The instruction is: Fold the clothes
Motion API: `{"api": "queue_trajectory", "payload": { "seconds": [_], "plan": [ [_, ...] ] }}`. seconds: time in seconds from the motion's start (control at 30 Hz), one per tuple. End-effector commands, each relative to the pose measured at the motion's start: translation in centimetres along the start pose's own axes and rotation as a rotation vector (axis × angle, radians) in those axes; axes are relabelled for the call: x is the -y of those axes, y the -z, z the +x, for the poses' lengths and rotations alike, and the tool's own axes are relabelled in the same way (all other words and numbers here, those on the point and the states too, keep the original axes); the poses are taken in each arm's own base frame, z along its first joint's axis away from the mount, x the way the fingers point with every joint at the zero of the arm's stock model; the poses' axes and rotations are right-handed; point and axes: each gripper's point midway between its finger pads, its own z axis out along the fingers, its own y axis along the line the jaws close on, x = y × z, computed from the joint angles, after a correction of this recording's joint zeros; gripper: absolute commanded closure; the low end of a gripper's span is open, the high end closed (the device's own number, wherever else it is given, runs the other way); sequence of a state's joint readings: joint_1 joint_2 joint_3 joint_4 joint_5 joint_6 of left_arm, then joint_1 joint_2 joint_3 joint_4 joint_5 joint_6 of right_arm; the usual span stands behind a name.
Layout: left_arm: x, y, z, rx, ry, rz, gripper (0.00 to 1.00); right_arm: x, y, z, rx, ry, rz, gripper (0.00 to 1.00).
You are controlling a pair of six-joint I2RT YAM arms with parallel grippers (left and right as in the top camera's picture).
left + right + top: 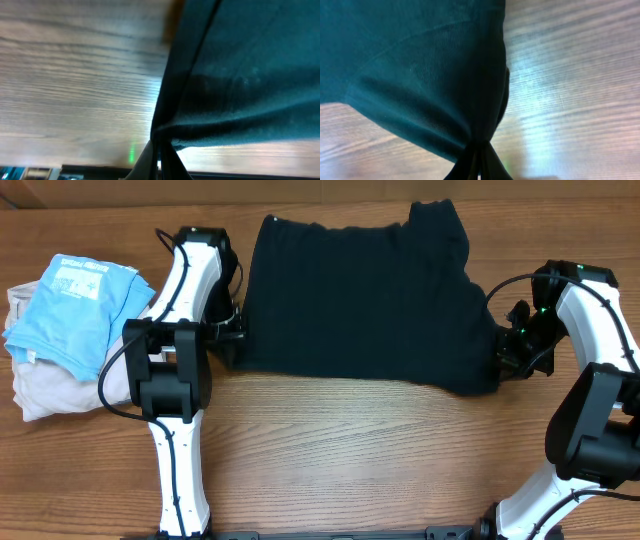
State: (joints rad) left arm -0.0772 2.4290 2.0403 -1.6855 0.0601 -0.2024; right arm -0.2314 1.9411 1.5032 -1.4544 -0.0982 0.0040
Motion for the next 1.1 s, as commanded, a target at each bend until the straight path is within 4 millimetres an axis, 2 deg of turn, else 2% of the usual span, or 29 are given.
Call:
{"api": "queue_trajectory", "payload": {
  "seconds": [0.0,0.2,0.43,0.53,0.63,0.73,0.9,1.07],
  "plan": [
    [-1.8,-0.5,1.1,-0.02,0.031,-0.099,0.96,0.8,0.5,0.7,-0.006,-0.013,0.027,0.96],
    [-2.4,-0.2,2.3,0.013,0.06,-0.114,0.96,3.0,0.7,2.1,-0.057,-0.113,0.114,0.96],
    [-2.7,2.2,4.6,0.154,0.098,-0.077,0.96,3.0,0.8,2.4,-0.067,-0.12,0.103,0.96],
    [-2.3,2.9,4.4,0.249,0.11,-0.033,0.96,2.6,0.7,1.8,-0.045,-0.114,0.089,0.96],
    [-0.9,3.6,3.2,0.332,0.097,0.052,0.96,1.1,0.6,0.9,-0.012,-0.061,0.021,0.96],
    [0.1,4.6,0.7,0.439,0.083,0.092,0.96,-0.8,0.6,-0.1,0.028,0.008,-0.063,0.96],
    [1.4,7.4,-3.7,0.65,0.066,0.149,0.96,-2.2,0.9,-2.4,0.121,0.029,-0.135,0.96],
    [2.2,9.4,-5.8,0.767,0.056,0.191,0.96,-3.0,1.3,-4.5,0.208,0.049,-0.176,0.96]
  ]
}}
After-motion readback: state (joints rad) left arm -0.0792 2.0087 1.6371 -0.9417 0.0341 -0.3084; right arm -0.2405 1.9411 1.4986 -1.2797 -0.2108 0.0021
